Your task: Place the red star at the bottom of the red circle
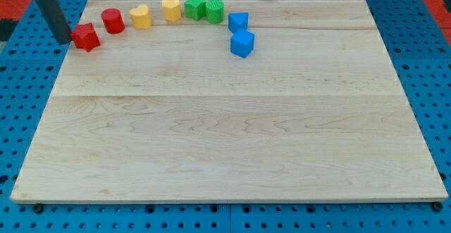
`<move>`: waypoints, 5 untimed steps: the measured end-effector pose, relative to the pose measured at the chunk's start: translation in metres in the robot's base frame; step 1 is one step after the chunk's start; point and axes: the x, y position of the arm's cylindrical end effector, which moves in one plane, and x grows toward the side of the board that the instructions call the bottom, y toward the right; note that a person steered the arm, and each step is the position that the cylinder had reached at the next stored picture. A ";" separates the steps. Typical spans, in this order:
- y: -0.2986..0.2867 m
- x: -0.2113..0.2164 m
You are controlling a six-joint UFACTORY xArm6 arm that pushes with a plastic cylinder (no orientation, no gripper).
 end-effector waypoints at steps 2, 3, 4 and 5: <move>0.049 0.006; 0.004 0.008; -0.015 -0.032; 0.003 -0.067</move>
